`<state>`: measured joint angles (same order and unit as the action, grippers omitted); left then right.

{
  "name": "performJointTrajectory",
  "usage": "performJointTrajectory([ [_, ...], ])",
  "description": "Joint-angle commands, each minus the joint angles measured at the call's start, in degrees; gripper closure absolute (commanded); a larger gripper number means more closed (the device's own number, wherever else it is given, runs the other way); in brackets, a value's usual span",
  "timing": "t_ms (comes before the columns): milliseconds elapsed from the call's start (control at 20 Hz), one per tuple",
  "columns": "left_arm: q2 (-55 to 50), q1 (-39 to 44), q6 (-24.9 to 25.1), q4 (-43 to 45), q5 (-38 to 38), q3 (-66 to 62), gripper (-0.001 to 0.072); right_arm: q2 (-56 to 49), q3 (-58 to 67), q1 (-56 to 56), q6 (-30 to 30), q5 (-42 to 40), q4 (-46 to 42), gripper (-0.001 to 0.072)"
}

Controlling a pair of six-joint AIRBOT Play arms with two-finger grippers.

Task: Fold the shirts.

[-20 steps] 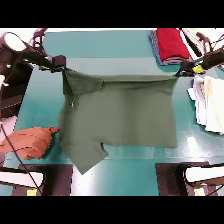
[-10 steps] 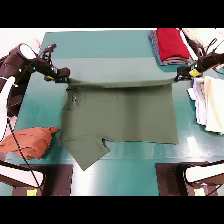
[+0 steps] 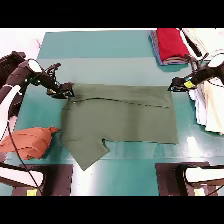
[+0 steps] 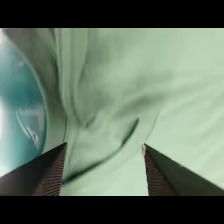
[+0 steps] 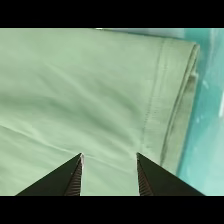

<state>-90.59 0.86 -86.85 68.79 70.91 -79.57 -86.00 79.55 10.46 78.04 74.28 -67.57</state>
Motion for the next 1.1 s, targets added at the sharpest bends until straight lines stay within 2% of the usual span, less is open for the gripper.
performJointTrajectory([
  [0,6.7,0.7,-1.4,4.5,3.8,3.1,0.0151,4.7,-2.4,0.9,0.3,1.2,4.7,0.0322],
  [150,19.7,3.4,-4.6,9.7,3.8,16.8,0.0151,13.4,-9.4,0.9,-0.5,0.2,4.8,0.0322],
  [450,39.9,5.6,-9.5,4.7,3.7,44.5,0.0151,24.3,-19.3,0.9,-0.6,-6.7,5.1,0.0324],
  [650,41.9,5.6,-10.5,2.0,2.5,52.1,0.015,26.2,-19.3,0.9,-0.6,-6.9,5.0,0.0325],
  [900,41.6,5.6,-10.1,-6.1,-6.0,55.9,0.0151,26.8,-19.3,0.9,-0.5,-6.7,5.1,0.0328],
  [1000,41.6,5.6,-8.4,-9.3,-7.6,56.3,0.0152,26.8,-19.3,0.9,-0.5,-6.4,5.1,0.0332],
  [1050,41.6,5.6,-8.4,-10.7,-7.4,56.3,0.0181,26.8,-19.3,0.9,-0.5,-5.8,5.1,0.0332],
])
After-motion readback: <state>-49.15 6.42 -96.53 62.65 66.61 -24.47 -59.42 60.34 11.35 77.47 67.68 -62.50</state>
